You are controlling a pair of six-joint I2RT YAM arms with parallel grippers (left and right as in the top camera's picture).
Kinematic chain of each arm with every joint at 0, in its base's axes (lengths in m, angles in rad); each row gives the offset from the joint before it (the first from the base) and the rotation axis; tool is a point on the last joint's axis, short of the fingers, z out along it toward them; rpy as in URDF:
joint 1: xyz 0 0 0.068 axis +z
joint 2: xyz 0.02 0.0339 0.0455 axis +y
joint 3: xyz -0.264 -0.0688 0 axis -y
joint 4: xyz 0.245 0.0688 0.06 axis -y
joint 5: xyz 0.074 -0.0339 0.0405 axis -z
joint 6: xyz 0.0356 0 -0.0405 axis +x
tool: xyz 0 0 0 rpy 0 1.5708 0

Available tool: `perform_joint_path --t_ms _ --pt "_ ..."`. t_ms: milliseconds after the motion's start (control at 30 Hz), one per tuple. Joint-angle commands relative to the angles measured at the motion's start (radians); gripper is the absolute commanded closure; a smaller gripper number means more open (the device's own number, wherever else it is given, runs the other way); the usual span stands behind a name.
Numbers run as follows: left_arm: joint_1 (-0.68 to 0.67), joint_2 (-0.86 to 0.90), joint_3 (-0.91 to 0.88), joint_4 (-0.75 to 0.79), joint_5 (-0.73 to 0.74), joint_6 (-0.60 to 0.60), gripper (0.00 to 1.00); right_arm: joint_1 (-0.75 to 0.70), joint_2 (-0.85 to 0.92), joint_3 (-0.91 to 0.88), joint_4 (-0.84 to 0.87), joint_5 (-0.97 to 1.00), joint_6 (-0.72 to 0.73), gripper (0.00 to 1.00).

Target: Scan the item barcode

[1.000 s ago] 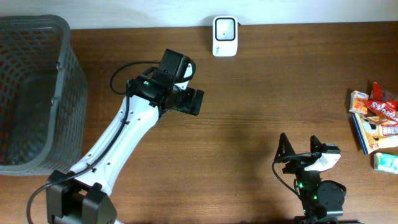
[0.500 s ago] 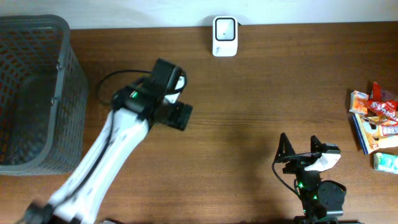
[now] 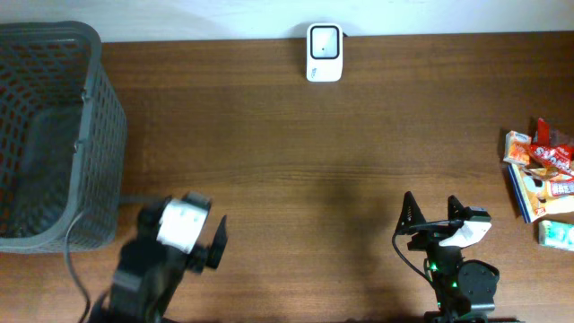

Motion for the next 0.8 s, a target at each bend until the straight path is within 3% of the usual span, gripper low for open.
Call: perform_joint_path --t_ms 0,267,633,767 --pt "0.012 -0.202 -0.107 0.012 0.037 0.024 0.01 0.005 -0.007 -0.006 -0.004 0.005 -0.01 0.02" --pt "0.068 -0.301 -0.266 0.268 0.04 0.098 0.01 0.005 -0.007 -0.006 -0.004 0.005 -0.01 0.02" --pt "0.201 -0.301 -0.574 0.885 0.162 0.097 0.01 0.005 -0.007 -0.006 -0.004 0.005 -0.01 0.02" --pt "0.214 -0.302 -0.621 0.958 0.171 0.097 0.01 0.005 -0.007 -0.006 -0.004 0.005 -0.01 0.01"
